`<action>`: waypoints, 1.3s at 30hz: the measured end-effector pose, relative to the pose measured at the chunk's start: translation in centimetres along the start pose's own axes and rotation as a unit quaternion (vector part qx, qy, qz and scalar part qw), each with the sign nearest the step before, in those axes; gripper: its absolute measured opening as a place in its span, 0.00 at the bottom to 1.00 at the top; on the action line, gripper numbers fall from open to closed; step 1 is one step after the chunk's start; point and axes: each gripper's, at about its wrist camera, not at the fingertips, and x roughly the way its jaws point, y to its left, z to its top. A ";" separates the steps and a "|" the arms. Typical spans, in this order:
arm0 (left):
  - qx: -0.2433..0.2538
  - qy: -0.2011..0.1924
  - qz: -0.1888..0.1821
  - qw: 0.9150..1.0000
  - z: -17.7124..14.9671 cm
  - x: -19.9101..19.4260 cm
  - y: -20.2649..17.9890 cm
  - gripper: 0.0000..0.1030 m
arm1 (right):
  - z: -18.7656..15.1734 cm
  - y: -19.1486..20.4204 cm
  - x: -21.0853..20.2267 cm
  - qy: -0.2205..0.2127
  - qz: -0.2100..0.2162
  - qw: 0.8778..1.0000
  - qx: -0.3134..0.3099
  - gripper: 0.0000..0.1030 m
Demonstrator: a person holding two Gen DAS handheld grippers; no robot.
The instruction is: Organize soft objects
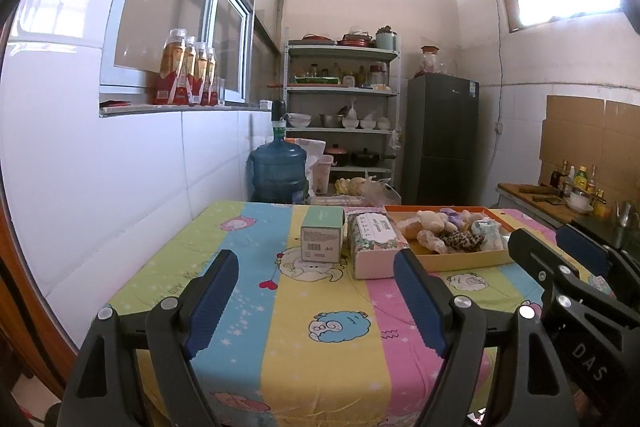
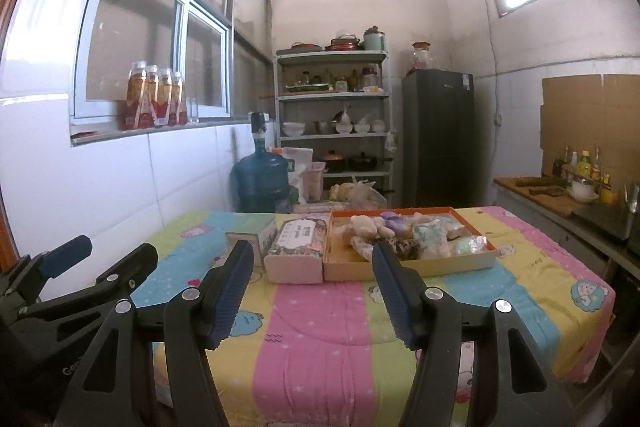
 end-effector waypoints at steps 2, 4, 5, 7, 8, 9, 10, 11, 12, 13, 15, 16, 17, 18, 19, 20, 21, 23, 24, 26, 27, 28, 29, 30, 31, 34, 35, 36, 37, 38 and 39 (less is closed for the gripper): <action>0.000 0.000 -0.001 1.000 0.0 0.0 0.0 0.77 | 0.1 0.0 0.0 0.000 0.000 1.000 -0.001 0.62; 0.000 0.000 -0.001 1.000 0.0 0.0 0.0 0.77 | 0.1 0.0 0.0 -0.001 -0.001 1.000 -0.001 0.62; 0.000 0.000 -0.001 1.000 0.0 0.0 0.0 0.77 | 0.1 0.1 0.0 -0.001 -0.002 1.000 -0.001 0.62; 0.000 0.000 0.000 1.000 0.0 0.0 0.0 0.77 | 0.2 0.1 0.0 -0.002 -0.003 1.000 -0.002 0.62; 0.001 -0.001 0.000 1.000 0.1 0.0 0.0 0.77 | 0.2 0.1 -0.1 -0.002 -0.003 1.000 -0.003 0.62; 0.001 -0.001 -0.001 1.000 0.1 0.0 0.0 0.77 | 0.2 0.1 -0.1 -0.003 -0.005 1.000 -0.003 0.62; 0.000 -0.001 -0.001 1.000 0.1 0.0 0.0 0.77 | 0.2 0.1 -0.1 -0.002 -0.006 1.000 -0.003 0.62; 0.000 -0.001 -0.001 1.000 0.1 -0.1 0.0 0.77 | 0.3 0.1 -0.1 -0.002 -0.007 1.000 -0.004 0.62; 0.000 -0.001 -0.001 1.000 0.1 -0.1 0.0 0.77 | 0.3 0.1 -0.1 -0.003 -0.006 1.000 -0.003 0.62; 0.000 -0.001 -0.001 1.000 0.1 -0.1 -0.1 0.77 | 0.3 0.1 -0.1 -0.003 -0.006 1.000 -0.003 0.62; 0.000 -0.002 -0.001 1.000 0.2 -0.1 0.0 0.77 | 0.3 0.1 -0.1 -0.003 -0.006 1.000 -0.004 0.62; 0.000 -0.001 -0.001 1.000 0.2 -0.1 0.0 0.77 | 0.3 0.1 -0.1 -0.004 -0.007 1.000 -0.003 0.62; 0.000 -0.001 -0.001 1.000 0.2 -0.1 0.0 0.77 | 0.3 0.0 -0.1 -0.004 -0.007 1.000 -0.003 0.62; 0.000 -0.002 -0.001 1.000 0.2 -0.1 0.0 0.77 | 0.3 0.0 -0.1 -0.004 -0.007 1.000 -0.003 0.62; 0.000 -0.002 -0.001 1.000 0.2 -0.1 0.0 0.77 | 0.3 0.0 -0.1 -0.004 -0.007 1.000 -0.003 0.62; 0.000 -0.002 -0.001 1.000 0.2 -0.1 0.0 0.77 | 0.3 -0.1 0.0 -0.004 -0.007 1.000 -0.003 0.63; 0.000 -0.003 -0.001 1.000 0.2 -0.1 0.0 0.77 | 0.3 -0.1 -0.1 -0.004 -0.008 1.000 -0.003 0.68; 0.000 -0.004 -0.002 1.000 0.3 -0.1 0.2 0.77 | 0.3 -0.1 -0.1 -0.003 -0.009 1.000 -0.002 0.73; -0.001 -0.004 -0.002 1.000 0.3 -0.1 0.2 0.77 | 0.3 -0.2 0.0 -0.003 -0.009 1.000 -0.001 0.73; -0.001 -0.004 -0.001 1.000 0.3 -0.1 0.2 0.77 | 0.3 -0.1 0.0 -0.003 -0.010 1.000 -0.002 0.73; 0.000 -0.004 -0.001 1.000 0.3 -0.1 0.1 0.77 | 0.3 -0.2 -0.1 -0.003 -0.010 1.000 -0.002 0.73; 0.000 -0.004 -0.001 1.000 0.3 -0.1 0.2 0.77 | 0.3 -0.2 0.0 -0.003 -0.009 1.000 -0.002 0.73; -0.001 -0.004 -0.001 1.000 0.3 -0.1 0.2 0.77 | 0.3 -0.2 -0.1 -0.003 -0.010 1.000 -0.002 0.73; -0.001 -0.004 -0.001 1.000 0.3 -0.1 0.2 0.77 | 0.3 -0.2 -0.1 -0.003 -0.009 1.000 -0.002 0.73; -0.001 -0.004 -0.001 1.000 0.3 -0.1 0.2 0.77 | 0.3 -0.2 -0.1 -0.003 -0.009 1.000 -0.002 0.73; -0.002 -0.004 -0.001 1.000 0.3 -0.2 0.4 0.77 | 0.3 -0.2 0.0 -0.003 -0.009 1.000 -0.002 0.73; -0.002 -0.005 -0.001 1.000 0.4 -0.2 0.4 0.77 | 0.3 -0.2 -0.1 -0.003 -0.009 1.000 -0.001 0.73; -0.001 -0.005 0.000 1.000 0.4 -0.2 0.4 0.77 | 0.3 -0.2 -0.1 -0.003 -0.009 1.000 -0.001 0.73; -0.001 -0.005 -0.001 1.000 0.3 -0.2 0.4 0.77 | 0.3 -0.2 0.0 -0.003 -0.008 1.000 -0.001 0.73; -0.002 -0.005 -0.001 1.000 0.3 -0.2 0.4 0.77 | 0.3 -0.2 0.0 -0.003 -0.009 1.000 -0.001 0.73; -0.001 -0.005 -0.001 1.000 0.4 -0.2 0.5 0.77 | 0.3 -0.2 0.0 -0.003 -0.009 1.000 -0.001 0.73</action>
